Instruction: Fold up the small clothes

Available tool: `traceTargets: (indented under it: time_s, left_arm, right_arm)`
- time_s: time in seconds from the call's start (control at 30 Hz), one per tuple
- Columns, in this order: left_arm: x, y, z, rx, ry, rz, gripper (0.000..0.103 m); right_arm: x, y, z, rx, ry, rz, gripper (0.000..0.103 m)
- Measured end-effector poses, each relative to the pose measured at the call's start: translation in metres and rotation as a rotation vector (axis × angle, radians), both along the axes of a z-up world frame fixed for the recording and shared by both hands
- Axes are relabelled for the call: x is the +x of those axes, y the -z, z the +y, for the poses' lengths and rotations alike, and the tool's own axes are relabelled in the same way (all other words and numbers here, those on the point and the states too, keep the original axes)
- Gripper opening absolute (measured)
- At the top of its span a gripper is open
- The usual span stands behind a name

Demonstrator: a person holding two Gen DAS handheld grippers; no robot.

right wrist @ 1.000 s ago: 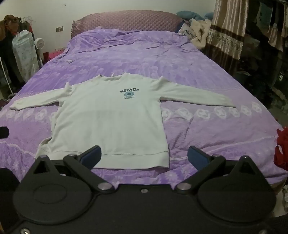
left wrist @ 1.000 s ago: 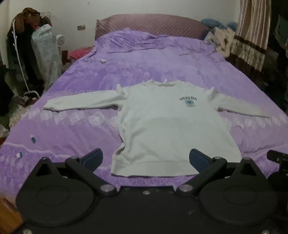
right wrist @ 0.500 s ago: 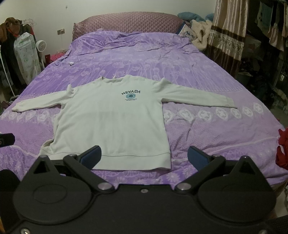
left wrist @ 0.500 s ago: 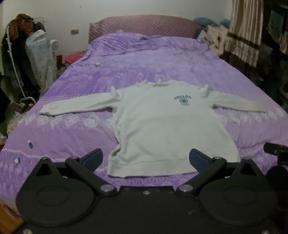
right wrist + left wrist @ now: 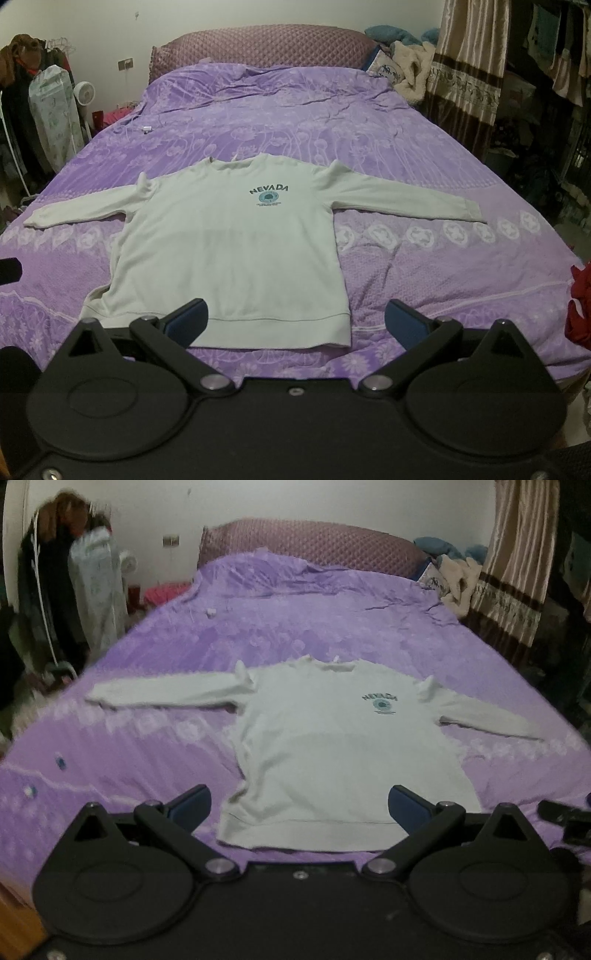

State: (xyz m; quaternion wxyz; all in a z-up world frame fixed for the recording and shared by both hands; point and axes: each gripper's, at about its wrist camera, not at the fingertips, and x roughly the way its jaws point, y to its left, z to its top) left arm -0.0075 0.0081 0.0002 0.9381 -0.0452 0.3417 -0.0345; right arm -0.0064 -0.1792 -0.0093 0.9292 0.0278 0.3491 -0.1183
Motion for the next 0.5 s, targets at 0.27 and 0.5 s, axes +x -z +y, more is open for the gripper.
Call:
traceTargets:
  time_s: [0.27, 0.5]
  left_arm:
    - [-0.002, -0.001, -0.005, 0.066, -0.004, 0.028, 0.103]
    - [0.0, 0.0, -0.007, 0.077, 0.017, 0.026, 0.103]
  right_arm:
    - [0.001, 0.001, 0.001, -0.002, 0.001, 0.004, 0.102]
    - [0.001, 0.002, 0.001, -0.003, 0.002, 0.005, 0.102]
